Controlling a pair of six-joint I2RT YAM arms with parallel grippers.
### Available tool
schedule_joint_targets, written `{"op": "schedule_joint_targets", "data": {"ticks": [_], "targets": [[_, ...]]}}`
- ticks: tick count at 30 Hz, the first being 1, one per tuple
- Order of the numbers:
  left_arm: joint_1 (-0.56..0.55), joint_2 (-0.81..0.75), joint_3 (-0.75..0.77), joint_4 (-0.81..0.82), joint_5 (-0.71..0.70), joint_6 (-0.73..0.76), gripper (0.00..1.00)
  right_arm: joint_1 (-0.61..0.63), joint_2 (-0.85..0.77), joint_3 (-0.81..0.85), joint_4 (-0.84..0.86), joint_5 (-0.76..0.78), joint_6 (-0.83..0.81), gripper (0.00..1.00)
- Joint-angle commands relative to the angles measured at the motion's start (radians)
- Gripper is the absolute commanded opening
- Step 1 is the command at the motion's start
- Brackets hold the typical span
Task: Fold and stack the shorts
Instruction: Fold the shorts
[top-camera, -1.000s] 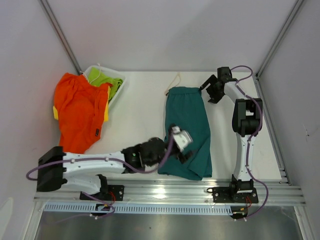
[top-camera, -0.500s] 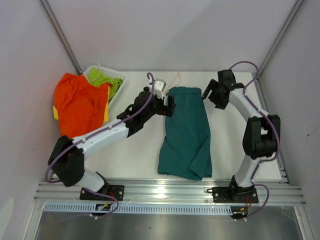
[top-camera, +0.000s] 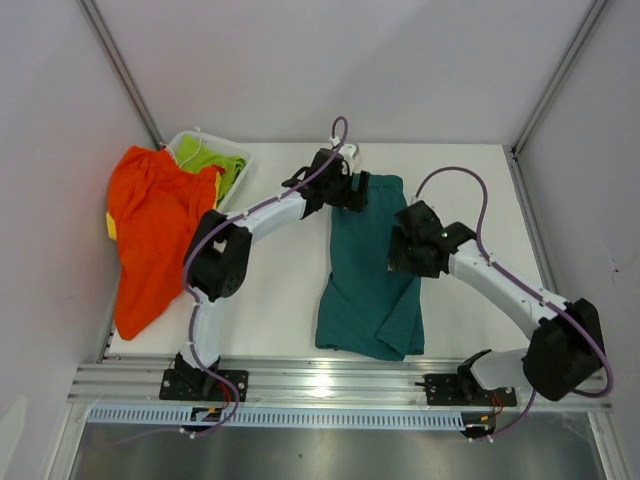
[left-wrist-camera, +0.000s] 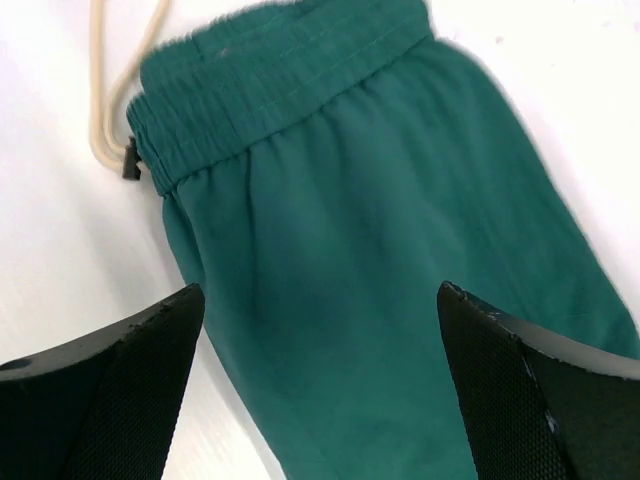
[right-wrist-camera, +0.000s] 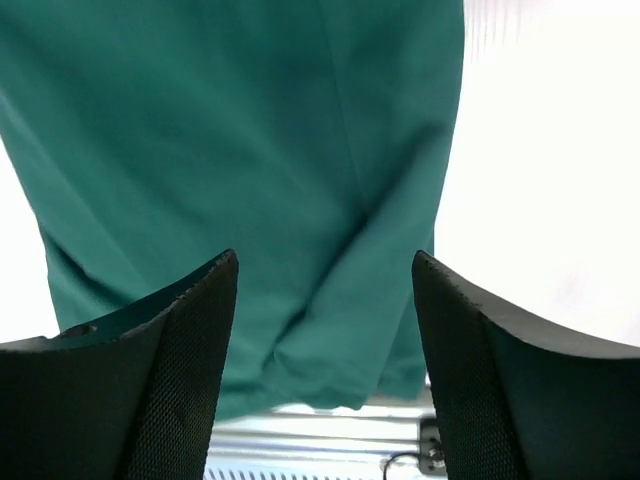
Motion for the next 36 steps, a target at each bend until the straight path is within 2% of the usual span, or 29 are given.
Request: {"op": "schedule_joint_targets", "data": {"ticks": [1,4,7,10,17,22,24,31,36], "targets": [[0.091,0.059,0.065,-0.044,0.133,-0.077,0.99,0.053,-0.116,-0.046,-0.057,0.057,0.063,0.7],[0.12,0.113,0.098,-0.056,0.14,-0.091,0.99,0.134,-0.151,-0.074,-0.071,0.034,0.106,0.66],[0.134,0.159,0.114,-0.07,0.13,-0.085,0.99,0.232,-0.142,-0.06,-0.108,0.086,0.15,0.66],[0.146,0.225,0.192,-0.094,0.14,-0.095,0.99,0.303,-0.092,-0.035,-0.171,0.144,0.187,0.66],[0.165,0.291,0.224,-0.021,0.213,-0.164,0.99,0.41,-0.024,-0.047,-0.197,0.192,0.252,0.61],[0.166,0.326,0.275,-0.036,0.221,-0.175,0.99,0.496,0.037,-0.057,-0.208,0.192,0.31,0.6],[0.166,0.338,0.289,-0.045,0.218,-0.177,0.98,0.526,0.047,-0.064,-0.205,0.18,0.328,0.57],[0.166,0.36,0.33,-0.068,0.222,-0.187,0.85,0.621,0.071,-0.077,-0.272,0.206,0.393,0.55],[0.165,0.364,0.324,-0.056,0.241,-0.203,0.82,0.665,0.04,-0.104,-0.261,0.199,0.407,0.55]]}}
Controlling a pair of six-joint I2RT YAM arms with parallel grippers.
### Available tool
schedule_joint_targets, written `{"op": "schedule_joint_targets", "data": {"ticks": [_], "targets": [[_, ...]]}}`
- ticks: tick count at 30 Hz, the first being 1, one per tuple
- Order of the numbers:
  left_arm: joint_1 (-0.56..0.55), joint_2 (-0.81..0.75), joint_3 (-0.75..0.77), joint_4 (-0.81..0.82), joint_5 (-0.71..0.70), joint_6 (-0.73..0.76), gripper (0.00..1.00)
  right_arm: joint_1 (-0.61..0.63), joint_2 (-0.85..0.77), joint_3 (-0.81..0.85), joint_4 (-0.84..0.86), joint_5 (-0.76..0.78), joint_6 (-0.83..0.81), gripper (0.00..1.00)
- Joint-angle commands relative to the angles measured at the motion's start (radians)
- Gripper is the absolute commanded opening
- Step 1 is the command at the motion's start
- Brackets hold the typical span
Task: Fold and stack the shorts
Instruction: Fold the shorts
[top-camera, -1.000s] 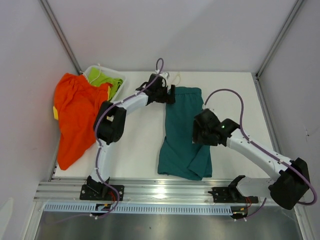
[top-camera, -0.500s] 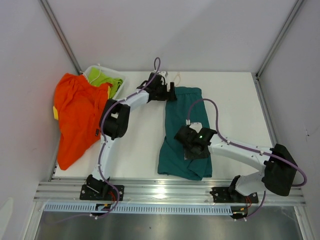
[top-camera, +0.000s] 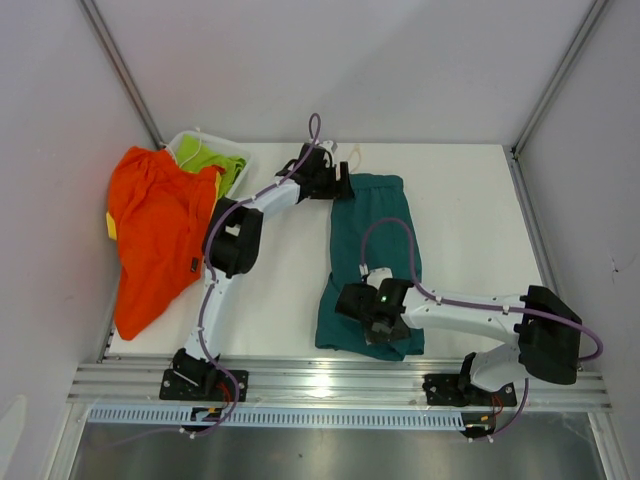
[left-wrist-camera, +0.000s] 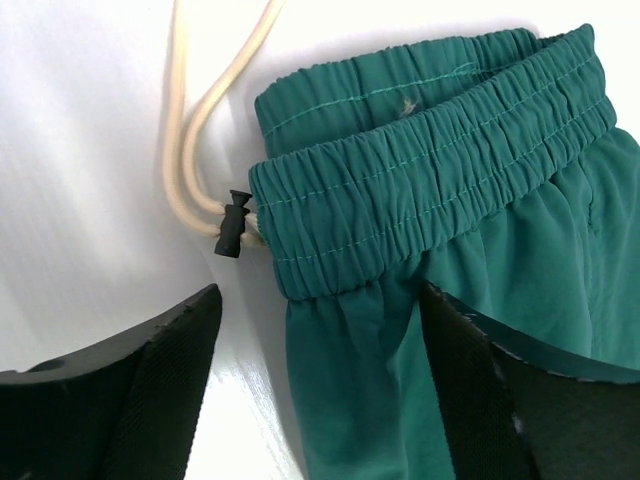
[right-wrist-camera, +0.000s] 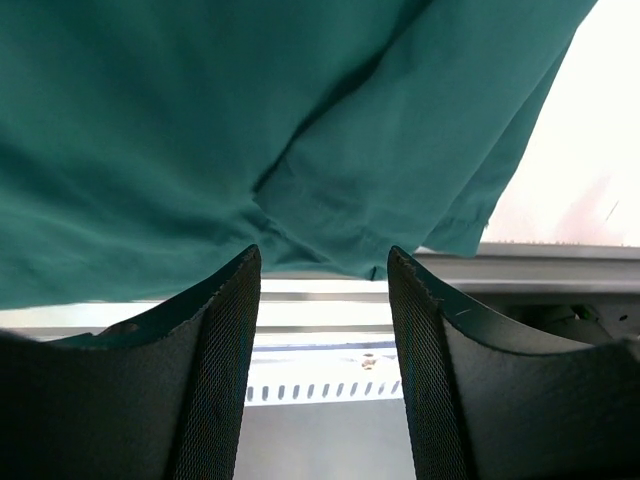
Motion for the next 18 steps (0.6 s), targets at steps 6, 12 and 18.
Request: {"op": "schedule_joint_targets", "data": {"ticks": [6,12,18], "targets": [[0.003,0.027,0.033,0.007,0.039,-0.046,0.74,0.039,-0.001,-0.049,-0.008,0.053,0.05,0.53],[0.002,0.027,0.039,0.011,0.039,-0.051,0.65,0.041,0.037,-0.05,0.0,0.132,0.066,0.4],[0.002,0.021,0.042,0.007,0.034,-0.045,0.6,0.041,0.107,-0.032,0.026,0.196,0.063,0.35]]}}
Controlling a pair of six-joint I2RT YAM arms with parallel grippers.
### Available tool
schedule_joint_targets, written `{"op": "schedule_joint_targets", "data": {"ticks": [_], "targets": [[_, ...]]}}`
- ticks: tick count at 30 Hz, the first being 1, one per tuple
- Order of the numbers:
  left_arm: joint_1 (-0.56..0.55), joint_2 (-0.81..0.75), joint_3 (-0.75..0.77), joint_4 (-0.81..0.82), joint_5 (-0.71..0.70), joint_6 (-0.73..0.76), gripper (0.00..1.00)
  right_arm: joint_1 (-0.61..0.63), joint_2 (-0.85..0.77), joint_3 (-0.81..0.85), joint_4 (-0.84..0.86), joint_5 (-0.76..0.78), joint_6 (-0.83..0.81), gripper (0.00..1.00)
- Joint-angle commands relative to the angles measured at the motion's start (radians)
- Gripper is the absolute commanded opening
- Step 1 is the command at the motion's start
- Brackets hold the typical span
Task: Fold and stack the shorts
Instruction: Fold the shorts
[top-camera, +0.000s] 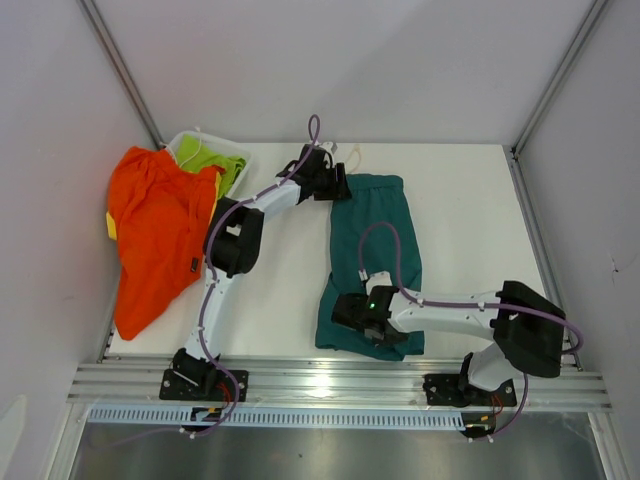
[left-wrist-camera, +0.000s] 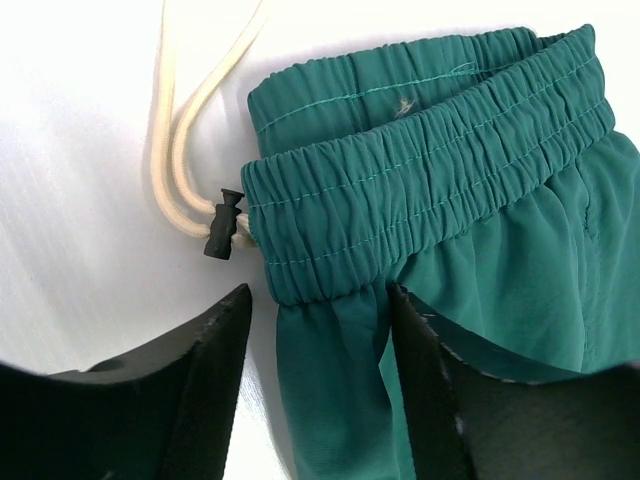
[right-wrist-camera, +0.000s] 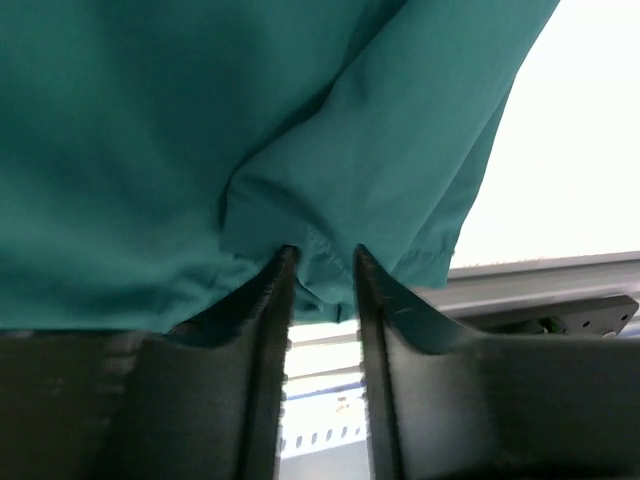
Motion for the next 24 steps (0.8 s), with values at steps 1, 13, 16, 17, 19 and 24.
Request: {"op": "schedule_joint_targets", "data": {"ticks": [1,13,16,17,19,24], "targets": [[0.002,0.007,0.042,-0.006,0.017,-0.015,0.59,0.009,0.038,0.018,0.015,0.103,0.029,0.3],[0.002,0.01,0.065,-0.015,0.003,-0.018,0.51,0.022,-0.246,-0.141,-0.006,0.138,0.307,0.0],[0.0,0.015,0.074,-0.02,-0.003,-0.021,0.5,0.022,-0.362,-0.187,-0.075,0.158,0.4,0.0],[0.002,0.017,0.072,-0.021,-0.009,-0.021,0.49,0.022,-0.398,-0.197,-0.116,0.161,0.423,0.0],[0.002,0.014,0.072,-0.024,-0.015,-0.021,0.49,0.014,-0.419,-0.216,-0.126,0.149,0.428,0.0],[0.002,0.006,0.072,-0.038,-0.034,-0.018,0.48,0.034,-0.383,-0.2,-0.149,0.111,0.471,0.0]]}}
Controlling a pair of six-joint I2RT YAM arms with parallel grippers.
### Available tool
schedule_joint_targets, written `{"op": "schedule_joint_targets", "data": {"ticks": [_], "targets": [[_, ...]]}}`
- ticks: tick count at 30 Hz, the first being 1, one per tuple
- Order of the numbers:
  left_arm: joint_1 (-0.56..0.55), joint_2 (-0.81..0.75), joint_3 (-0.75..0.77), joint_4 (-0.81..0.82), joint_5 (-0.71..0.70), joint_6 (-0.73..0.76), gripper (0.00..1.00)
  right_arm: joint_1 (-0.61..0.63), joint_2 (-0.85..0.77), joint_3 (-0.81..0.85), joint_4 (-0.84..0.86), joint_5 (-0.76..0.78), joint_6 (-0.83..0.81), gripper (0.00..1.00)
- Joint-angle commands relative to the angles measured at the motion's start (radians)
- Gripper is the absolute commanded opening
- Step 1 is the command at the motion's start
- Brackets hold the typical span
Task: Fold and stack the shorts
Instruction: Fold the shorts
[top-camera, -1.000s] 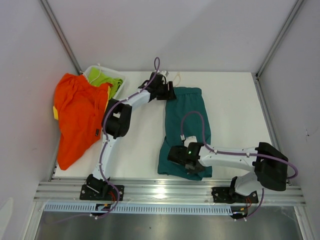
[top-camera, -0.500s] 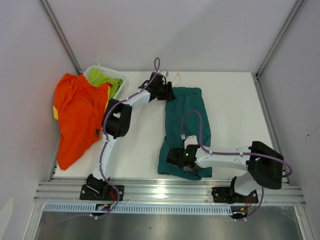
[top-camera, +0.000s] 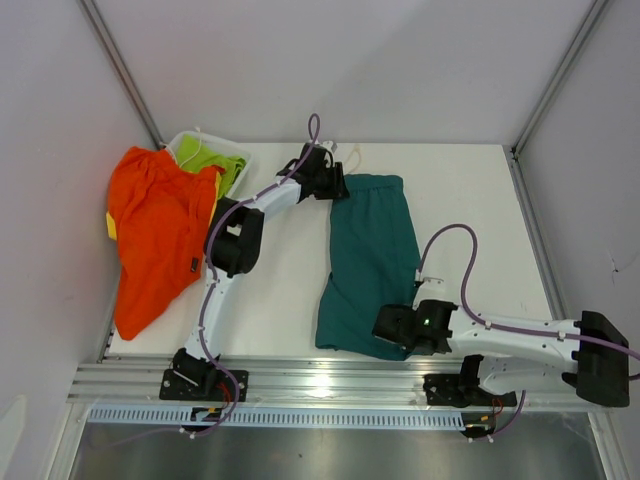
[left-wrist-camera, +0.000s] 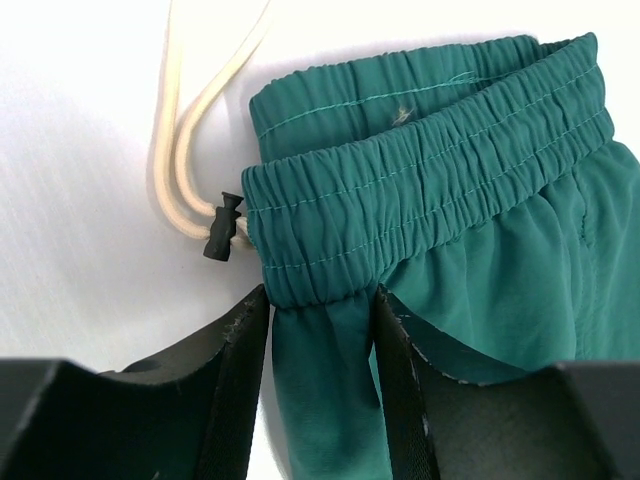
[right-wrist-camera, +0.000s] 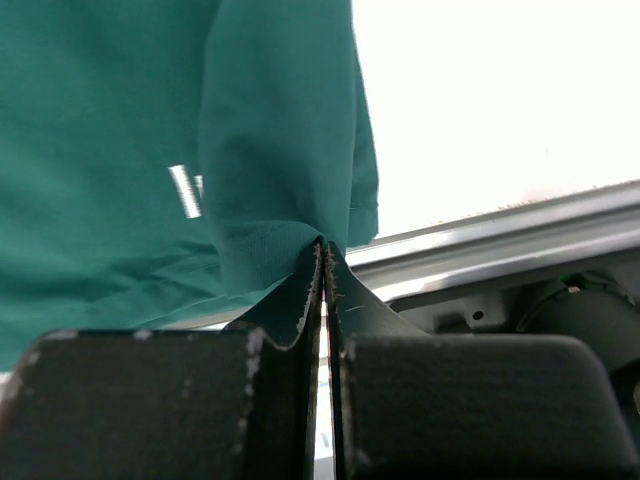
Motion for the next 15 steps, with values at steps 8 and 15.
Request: {"op": "schedule_joint_targets", "data": {"ticks": [8,15], "targets": [[0.003,0.025,0.086,-0.041,-0.015,-0.018,0.49,0.068,0.11,0.143,-0.304,0.144,0.2,0.0],[0.003,0.03,0.081,-0.028,-0.014,-0.029,0.68,0.094,0.205,0.163,-0.375,0.109,0.281,0.0]]}}
